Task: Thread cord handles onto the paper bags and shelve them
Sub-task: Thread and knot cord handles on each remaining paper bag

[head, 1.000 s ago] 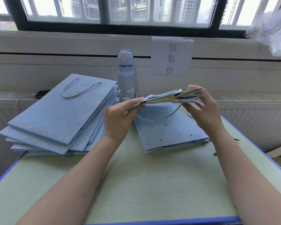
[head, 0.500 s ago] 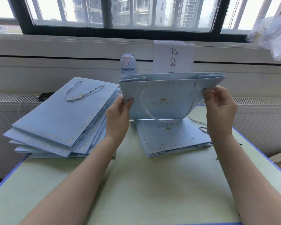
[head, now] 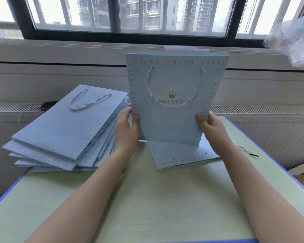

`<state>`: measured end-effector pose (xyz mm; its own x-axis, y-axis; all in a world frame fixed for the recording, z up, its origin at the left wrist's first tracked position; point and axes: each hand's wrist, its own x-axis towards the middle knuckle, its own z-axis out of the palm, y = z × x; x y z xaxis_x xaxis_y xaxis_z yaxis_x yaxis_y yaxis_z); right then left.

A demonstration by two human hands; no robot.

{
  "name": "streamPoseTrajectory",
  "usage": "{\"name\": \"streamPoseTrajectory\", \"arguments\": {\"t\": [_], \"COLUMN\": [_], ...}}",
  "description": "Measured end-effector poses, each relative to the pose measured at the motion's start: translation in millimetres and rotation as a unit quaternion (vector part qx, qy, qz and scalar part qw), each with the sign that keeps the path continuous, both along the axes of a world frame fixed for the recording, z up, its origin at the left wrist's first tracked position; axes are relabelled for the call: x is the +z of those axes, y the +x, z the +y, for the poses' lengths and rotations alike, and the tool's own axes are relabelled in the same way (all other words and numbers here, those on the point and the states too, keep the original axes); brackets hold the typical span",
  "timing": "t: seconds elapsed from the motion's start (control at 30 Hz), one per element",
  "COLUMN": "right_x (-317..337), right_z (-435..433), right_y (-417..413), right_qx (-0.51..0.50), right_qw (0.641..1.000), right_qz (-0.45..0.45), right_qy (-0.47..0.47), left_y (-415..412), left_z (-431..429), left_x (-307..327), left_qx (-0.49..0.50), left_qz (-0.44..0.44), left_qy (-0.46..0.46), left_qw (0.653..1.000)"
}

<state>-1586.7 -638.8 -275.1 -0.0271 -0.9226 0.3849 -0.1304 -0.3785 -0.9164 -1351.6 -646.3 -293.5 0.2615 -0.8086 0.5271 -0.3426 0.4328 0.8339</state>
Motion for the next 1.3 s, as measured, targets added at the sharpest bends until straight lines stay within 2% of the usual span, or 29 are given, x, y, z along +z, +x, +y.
{"name": "streamPoseTrajectory", "arguments": {"t": [0.07, 0.17, 0.27, 0.37, 0.5, 0.6, 0.67, 0.7, 0.8, 0.87, 0.93, 1.0, 1.13, 1.3], "right_x": [-5.3, -15.9, -23.9, -27.0, -19.8, -7.7, -0.3, 2.0, 6.3, 8.5, 11.6, 15.5, 22.0, 17.8], "right_z": [-3.0, -8.0, -11.7, -11.9, -4.4, 4.6, 9.9, 12.1, 17.1, 18.9, 19.7, 21.8, 29.4, 31.3], "right_y": [-1.2, -1.9, -2.5, -1.9, 3.4, 13.3, 24.5, 30.3, 40.6, 39.5, 36.0, 35.8, 45.6, 46.7], "right_qx": [0.018, 0.009, -0.033, -0.066, -0.077, -0.048, -0.007, 0.008, 0.035, 0.052, 0.074, 0.101, 0.143, 0.131], "right_qw": [0.999, 0.996, 0.984, 0.977, 0.982, 0.993, 0.999, 0.999, 0.999, 0.997, 0.994, 0.989, 0.980, 0.987], "right_qz": [0.002, 0.037, 0.120, 0.162, 0.154, 0.094, 0.044, 0.021, -0.028, -0.045, -0.067, -0.095, -0.133, -0.055], "right_qy": [0.038, 0.086, 0.126, 0.123, 0.075, 0.045, 0.031, 0.027, 0.023, 0.028, 0.039, 0.045, 0.043, 0.071], "left_y": [-1.3, -3.0, 0.6, 2.1, -3.0, -4.6, -4.7, -6.1, -17.4, -20.5, -17.8, -13.0, -3.1, 32.3], "left_z": [1.6, 5.5, -1.7, -4.7, 1.7, 3.6, 2.3, 1.6, 5.0, 7.9, 6.1, 6.9, 15.1, 21.9], "left_x": [-0.4, -3.0, -8.1, -12.2, -6.9, -1.4, -3.1, -4.4, -5.8, -7.6, -7.2, -2.8, 21.0, 63.4], "left_qx": [0.008, -0.032, -0.034, -0.016, 0.040, 0.099, 0.151, 0.145, 0.017, -0.015, 0.000, 0.024, 0.030, 0.093], "left_qz": [-0.007, 0.010, -0.023, -0.052, -0.084, -0.150, -0.282, -0.347, -0.463, -0.525, -0.531, -0.496, -0.468, -0.438], "left_qy": [0.020, 0.078, 0.150, 0.156, 0.072, -0.025, -0.127, -0.168, -0.236, -0.260, -0.294, -0.319, -0.350, -0.344], "left_qw": [1.000, 0.996, 0.988, 0.986, 0.993, 0.983, 0.939, 0.911, 0.854, 0.810, 0.794, 0.807, 0.811, 0.825]}}
